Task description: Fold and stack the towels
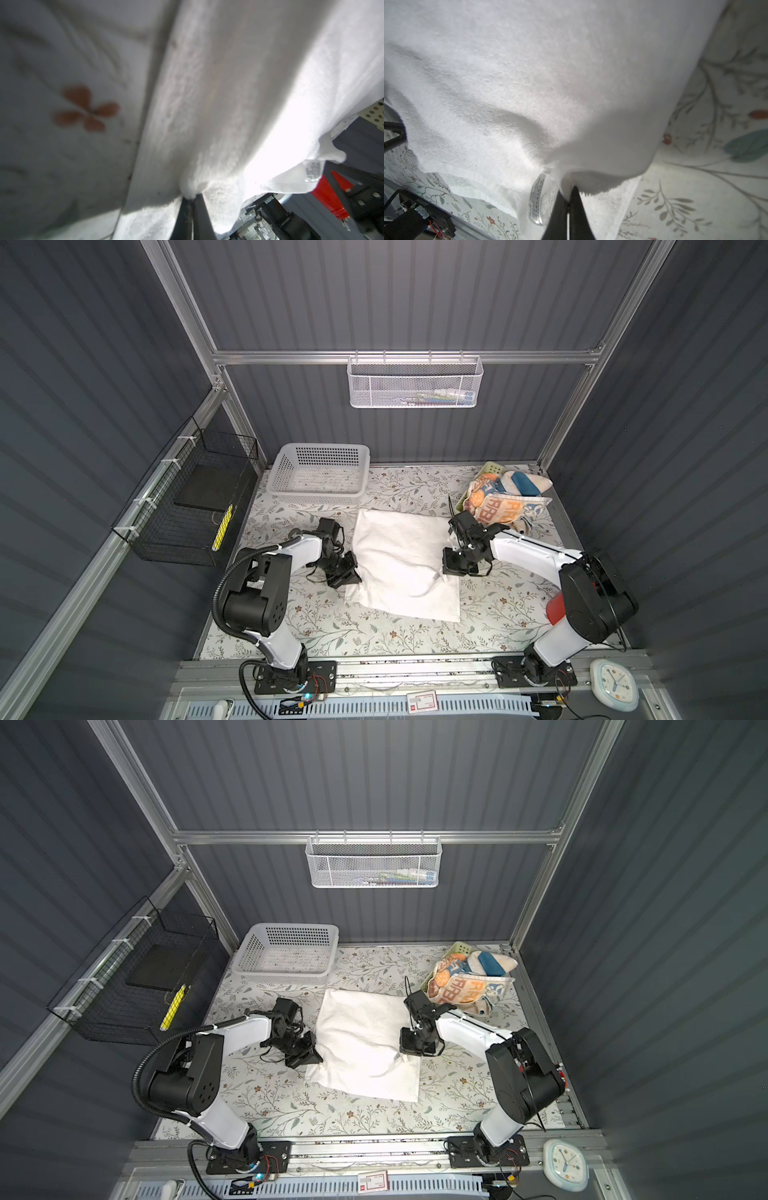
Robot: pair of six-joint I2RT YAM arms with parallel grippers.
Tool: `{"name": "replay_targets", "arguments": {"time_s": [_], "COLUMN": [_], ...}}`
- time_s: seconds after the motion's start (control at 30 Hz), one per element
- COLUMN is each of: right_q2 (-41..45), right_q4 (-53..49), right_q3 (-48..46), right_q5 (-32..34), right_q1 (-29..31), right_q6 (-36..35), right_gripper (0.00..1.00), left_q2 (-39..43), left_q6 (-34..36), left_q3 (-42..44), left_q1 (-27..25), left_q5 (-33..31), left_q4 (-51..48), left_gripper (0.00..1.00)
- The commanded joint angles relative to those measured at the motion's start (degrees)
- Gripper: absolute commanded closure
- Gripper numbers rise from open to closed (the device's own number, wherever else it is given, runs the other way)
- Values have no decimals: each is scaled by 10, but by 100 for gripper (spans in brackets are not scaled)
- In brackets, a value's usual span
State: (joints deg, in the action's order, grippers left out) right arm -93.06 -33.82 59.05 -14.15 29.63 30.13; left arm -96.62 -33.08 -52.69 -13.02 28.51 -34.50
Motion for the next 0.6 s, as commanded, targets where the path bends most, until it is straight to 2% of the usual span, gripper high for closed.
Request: {"name": "replay_targets", "arguments": {"time_s": [0.0,0.23,0.37,0.43,0.57], "right_q2": [12,80,143,159,140], "right_q4": [-72,-165,-153,-119,-42], "right_q3": [51,93,26,-29,-109], "right_q5": [28,15,-14,-37,-81], "right_q1": [-3,-4,6,17,22], "right_q6": [-44,-24,34,57,86], "right_gripper": [100,100,100,100,100], "left_q2": [8,72,103,98,58], "left_q6": [59,89,95,97,103], "left_q3": [-57,-105,-75,-42,6], "left_q1": [15,19,29,42,64], "left_q5": [-35,-25,-41,-27,-3], "left_q4": [-62,-137,-144,-127,-90], "left_gripper": [100,100,100,100,100]}}
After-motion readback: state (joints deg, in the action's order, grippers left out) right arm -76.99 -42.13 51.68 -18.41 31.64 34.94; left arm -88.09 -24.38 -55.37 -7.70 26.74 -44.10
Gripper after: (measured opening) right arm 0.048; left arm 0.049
